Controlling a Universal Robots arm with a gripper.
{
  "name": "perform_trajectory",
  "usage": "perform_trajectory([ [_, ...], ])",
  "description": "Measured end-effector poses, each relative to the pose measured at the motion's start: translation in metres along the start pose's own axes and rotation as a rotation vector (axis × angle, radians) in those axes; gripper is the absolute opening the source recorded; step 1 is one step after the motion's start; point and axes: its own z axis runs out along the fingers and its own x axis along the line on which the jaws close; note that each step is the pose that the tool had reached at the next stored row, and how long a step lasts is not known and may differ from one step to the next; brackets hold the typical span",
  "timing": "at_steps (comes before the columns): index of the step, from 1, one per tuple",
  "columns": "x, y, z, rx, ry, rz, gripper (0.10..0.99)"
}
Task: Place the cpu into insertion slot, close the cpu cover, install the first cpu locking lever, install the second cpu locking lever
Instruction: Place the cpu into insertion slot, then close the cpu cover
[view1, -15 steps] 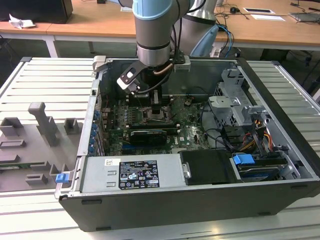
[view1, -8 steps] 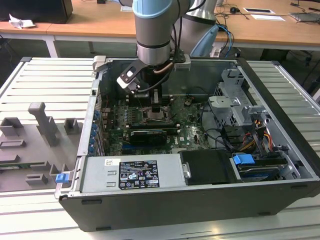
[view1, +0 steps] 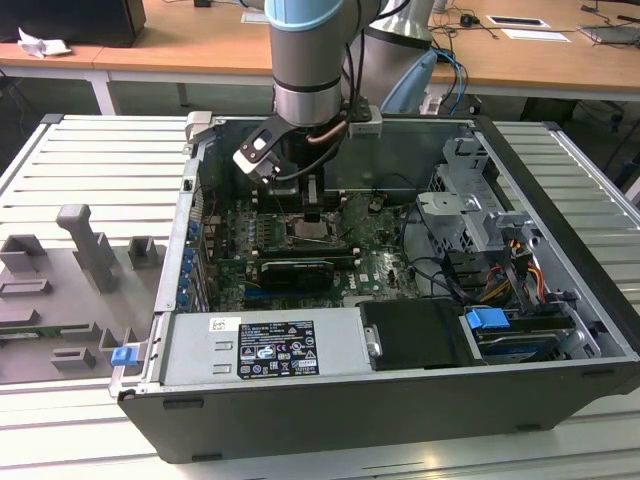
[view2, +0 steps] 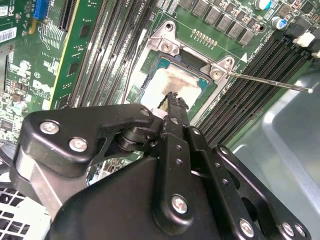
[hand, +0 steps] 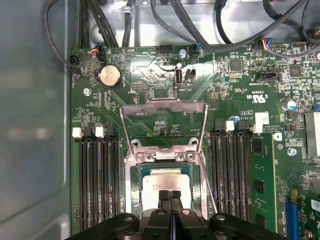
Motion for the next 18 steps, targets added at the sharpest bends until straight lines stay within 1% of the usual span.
perform_trajectory([
  [4,0.0000,0.0006,-0.0004,0.000,0.0000,0.000,0.106],
  [6,0.0003,0.0102,0.0004,0.009,-0.0003,0.000,0.106],
  [10,0.0004,0.0118,0.0002,0.010,-0.0007,0.000,0.106],
  [12,0.0004,0.0120,-0.0016,0.010,-0.0005,0.000,0.106],
  [14,0.0005,0.0124,-0.0065,0.010,-0.0004,0.000,0.106],
  [16,0.0008,0.0134,-0.0183,0.010,-0.0005,0.000,0.106],
  [17,0.0008,0.0136,-0.0208,0.010,-0.0004,0.000,0.106],
  [18,0.0009,0.0141,-0.0264,0.010,-0.0004,0.000,0.106],
])
